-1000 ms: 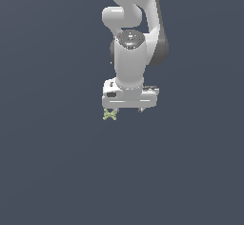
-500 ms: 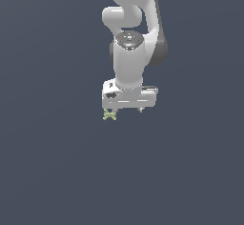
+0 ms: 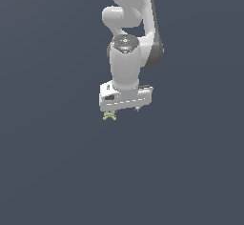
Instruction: Pick up the object and move it to a goal position.
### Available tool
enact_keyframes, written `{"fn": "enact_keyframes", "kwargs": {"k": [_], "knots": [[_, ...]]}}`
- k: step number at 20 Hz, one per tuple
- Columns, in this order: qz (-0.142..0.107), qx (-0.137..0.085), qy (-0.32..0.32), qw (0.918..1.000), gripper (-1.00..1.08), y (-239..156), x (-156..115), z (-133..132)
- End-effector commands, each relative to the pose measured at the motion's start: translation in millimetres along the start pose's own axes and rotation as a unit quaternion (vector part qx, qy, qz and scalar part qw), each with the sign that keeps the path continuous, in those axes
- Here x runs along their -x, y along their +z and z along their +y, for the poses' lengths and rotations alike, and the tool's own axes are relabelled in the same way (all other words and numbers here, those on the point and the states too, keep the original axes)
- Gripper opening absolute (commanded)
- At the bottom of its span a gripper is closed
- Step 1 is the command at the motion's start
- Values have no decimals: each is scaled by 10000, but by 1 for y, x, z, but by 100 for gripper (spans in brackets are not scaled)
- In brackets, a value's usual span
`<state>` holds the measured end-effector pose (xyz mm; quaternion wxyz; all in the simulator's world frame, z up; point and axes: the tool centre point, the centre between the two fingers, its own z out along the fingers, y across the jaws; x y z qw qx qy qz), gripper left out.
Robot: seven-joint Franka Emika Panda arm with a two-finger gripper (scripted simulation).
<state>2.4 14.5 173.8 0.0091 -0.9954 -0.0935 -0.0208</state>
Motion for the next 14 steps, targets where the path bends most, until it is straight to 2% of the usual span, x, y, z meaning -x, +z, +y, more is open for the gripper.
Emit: {"fn": "enact_keyframes", "kwargs": {"k": [1,7,14], "knots": [[-11,10,-264,9997,100,4,3,4],[-44,30,-993,9950,100,13,13,13],[-82,42,-1844,9828,100,25,24,24]]}}
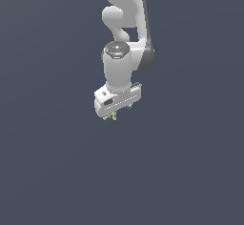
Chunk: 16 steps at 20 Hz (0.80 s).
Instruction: Pick up the object and move it to a goal position.
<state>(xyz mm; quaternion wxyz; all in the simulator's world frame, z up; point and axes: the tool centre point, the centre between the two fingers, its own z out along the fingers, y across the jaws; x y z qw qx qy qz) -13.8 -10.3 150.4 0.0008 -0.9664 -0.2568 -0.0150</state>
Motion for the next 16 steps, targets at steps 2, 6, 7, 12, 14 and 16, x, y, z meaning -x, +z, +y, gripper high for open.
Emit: {"fn": "enact_keyframes", "kwargs": {"k": [2,6,7,12,14,16], "knots": [[-18,4,-439,9990,100,6,7,3],[-38,4,-932,9956,100,12,15,6],[-43,3,-1055,9944,100,13,17,6],[-65,-3,-1668,9860,100,21,27,10],[-73,-6,-1913,9815,100,24,31,11],[-81,-11,-2156,9765,100,27,35,12]]}}
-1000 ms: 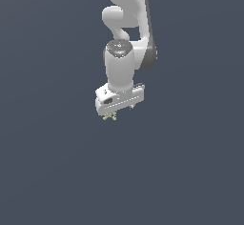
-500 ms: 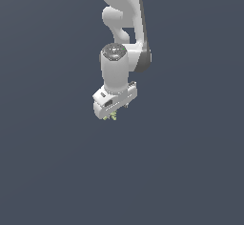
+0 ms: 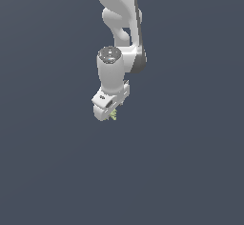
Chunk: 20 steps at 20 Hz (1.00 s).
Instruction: Pick up the object and move it to a goal position.
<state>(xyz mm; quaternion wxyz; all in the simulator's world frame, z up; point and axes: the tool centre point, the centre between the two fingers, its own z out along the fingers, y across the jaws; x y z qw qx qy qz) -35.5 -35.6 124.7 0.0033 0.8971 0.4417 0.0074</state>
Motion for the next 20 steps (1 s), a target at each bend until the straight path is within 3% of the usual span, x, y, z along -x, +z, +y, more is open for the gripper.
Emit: {"fn": "enact_keyframes", "kwargs": {"k": [1,9,20], "knots": [[-8,-5,-319,9995,100,4,5,-1],[-28,-26,-1312,9913,100,16,21,-4],[-34,-60,-2519,9677,100,29,40,-9]]}}
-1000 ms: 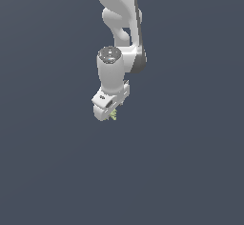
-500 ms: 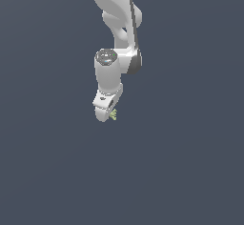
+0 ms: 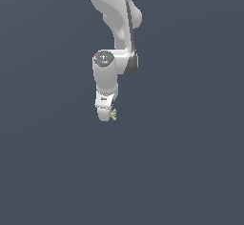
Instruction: Pick up the object and move it to a goal position.
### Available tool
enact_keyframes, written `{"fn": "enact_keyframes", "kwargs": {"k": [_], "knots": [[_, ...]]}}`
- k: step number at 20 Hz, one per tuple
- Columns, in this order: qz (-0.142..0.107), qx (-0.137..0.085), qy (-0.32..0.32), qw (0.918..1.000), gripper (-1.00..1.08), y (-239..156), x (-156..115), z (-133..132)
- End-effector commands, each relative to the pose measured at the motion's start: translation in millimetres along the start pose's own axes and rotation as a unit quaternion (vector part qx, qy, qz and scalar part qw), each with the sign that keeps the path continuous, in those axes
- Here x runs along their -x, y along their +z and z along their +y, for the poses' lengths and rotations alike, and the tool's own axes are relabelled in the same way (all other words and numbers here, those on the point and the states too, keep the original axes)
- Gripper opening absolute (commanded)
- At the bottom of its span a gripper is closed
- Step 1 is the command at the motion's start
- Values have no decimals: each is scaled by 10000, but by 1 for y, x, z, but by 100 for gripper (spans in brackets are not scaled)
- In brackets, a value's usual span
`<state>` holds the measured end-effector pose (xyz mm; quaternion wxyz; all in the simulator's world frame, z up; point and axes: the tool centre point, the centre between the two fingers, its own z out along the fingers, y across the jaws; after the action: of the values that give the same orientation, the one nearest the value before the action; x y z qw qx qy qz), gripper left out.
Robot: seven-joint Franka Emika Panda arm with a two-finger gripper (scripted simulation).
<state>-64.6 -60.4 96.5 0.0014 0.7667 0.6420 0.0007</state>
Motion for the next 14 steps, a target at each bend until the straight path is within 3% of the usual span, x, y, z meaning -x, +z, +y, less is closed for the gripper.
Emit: {"fn": "enact_keyframes", "kwargs": {"k": [1,14], "knots": [[1,-4,-229,9997,100,2,2,-2],[4,-16,-665,9978,100,7,7,-7]]}}
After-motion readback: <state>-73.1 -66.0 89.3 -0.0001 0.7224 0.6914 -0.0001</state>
